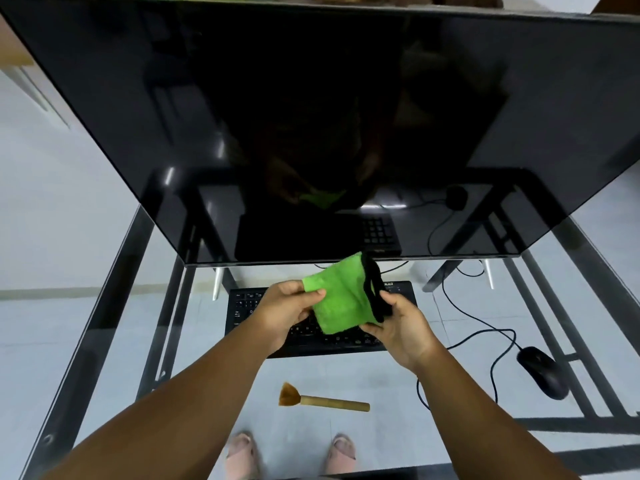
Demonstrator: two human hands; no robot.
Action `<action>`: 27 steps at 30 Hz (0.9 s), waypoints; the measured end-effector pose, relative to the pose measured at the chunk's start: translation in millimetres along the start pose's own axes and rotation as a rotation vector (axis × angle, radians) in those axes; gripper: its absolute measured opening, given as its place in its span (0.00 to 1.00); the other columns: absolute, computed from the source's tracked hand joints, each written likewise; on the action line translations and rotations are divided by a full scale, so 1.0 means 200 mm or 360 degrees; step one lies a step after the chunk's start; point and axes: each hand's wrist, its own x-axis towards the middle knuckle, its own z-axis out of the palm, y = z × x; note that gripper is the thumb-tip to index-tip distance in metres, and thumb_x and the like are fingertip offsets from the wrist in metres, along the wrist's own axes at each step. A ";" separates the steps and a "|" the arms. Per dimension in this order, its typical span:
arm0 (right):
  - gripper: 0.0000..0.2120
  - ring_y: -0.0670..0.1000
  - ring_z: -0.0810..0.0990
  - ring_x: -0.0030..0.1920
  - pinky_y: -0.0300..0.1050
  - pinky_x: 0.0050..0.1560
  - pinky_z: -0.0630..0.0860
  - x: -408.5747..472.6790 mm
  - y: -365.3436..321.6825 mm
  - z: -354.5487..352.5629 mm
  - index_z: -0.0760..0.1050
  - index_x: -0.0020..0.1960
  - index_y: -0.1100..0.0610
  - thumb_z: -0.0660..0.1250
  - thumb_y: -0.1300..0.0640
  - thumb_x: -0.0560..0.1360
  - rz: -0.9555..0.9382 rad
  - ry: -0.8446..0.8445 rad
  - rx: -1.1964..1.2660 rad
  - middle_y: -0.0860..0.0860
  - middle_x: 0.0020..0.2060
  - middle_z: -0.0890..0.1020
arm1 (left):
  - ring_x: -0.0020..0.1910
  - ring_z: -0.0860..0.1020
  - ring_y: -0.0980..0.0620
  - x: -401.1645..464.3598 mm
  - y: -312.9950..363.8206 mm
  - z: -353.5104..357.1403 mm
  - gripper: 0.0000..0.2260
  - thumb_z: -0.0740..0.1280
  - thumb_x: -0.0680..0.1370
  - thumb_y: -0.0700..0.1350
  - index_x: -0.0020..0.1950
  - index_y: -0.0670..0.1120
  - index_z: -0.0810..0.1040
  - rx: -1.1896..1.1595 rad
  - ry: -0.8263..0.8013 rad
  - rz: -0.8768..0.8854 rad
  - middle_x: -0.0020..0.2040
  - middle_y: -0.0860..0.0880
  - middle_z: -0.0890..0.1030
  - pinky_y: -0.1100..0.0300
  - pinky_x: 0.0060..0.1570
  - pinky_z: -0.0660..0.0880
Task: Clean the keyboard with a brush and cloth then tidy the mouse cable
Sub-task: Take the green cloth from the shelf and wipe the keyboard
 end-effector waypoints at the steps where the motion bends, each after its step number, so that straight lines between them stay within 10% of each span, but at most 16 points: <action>1: 0.22 0.58 0.78 0.59 0.54 0.60 0.73 0.00 0.00 0.00 0.76 0.62 0.61 0.61 0.48 0.74 0.0004 0.0000 -0.0072 0.57 0.58 0.81 | 0.54 0.82 0.48 0.00 0.02 -0.01 0.09 0.72 0.74 0.40 0.55 0.44 0.82 0.0017 0.0013 0.0051 0.51 0.48 0.85 0.48 0.62 0.74; 6: 0.31 0.56 0.80 0.58 0.51 0.60 0.73 -0.03 0.01 -0.01 0.76 0.63 0.58 0.55 0.35 0.75 -0.0011 -0.0015 -0.0369 0.58 0.56 0.82 | 0.52 0.82 0.41 -0.04 0.13 -0.09 0.06 0.72 0.75 0.47 0.51 0.49 0.83 0.0458 -0.0110 0.0282 0.53 0.39 0.81 0.40 0.55 0.77; 13: 0.21 0.44 0.76 0.64 0.47 0.67 0.71 -0.07 -0.06 0.04 0.74 0.65 0.50 0.72 0.57 0.74 -0.0363 -0.0219 -0.0983 0.47 0.64 0.78 | 0.47 0.83 0.57 -0.11 0.29 -0.09 0.13 0.71 0.76 0.45 0.60 0.44 0.79 0.1127 -0.0570 0.0152 0.49 0.50 0.85 0.59 0.52 0.78; 16: 0.26 0.42 0.74 0.66 0.47 0.66 0.71 -0.04 -0.07 0.08 0.76 0.64 0.44 0.78 0.56 0.68 -0.0297 -0.0506 -0.1376 0.42 0.62 0.79 | 0.49 0.84 0.49 -0.14 0.32 -0.10 0.10 0.70 0.76 0.42 0.57 0.43 0.80 0.1176 -0.0718 0.0038 0.49 0.46 0.85 0.52 0.53 0.79; 21: 0.06 0.46 0.81 0.43 0.49 0.50 0.78 -0.02 -0.02 0.13 0.80 0.44 0.58 0.76 0.60 0.70 -0.0410 -0.0607 -0.1641 0.49 0.40 0.83 | 0.48 0.84 0.47 -0.15 0.30 -0.13 0.11 0.71 0.76 0.41 0.57 0.41 0.79 0.1157 -0.0738 0.0002 0.49 0.43 0.85 0.54 0.52 0.80; 27: 0.04 0.51 0.83 0.41 0.48 0.46 0.79 -0.07 -0.01 0.17 0.80 0.44 0.54 0.73 0.61 0.73 -0.0346 -0.0544 -0.1514 0.55 0.40 0.85 | 0.48 0.83 0.51 -0.12 0.20 -0.26 0.15 0.75 0.72 0.39 0.57 0.42 0.78 0.0940 -0.0626 -0.0042 0.47 0.46 0.85 0.60 0.50 0.79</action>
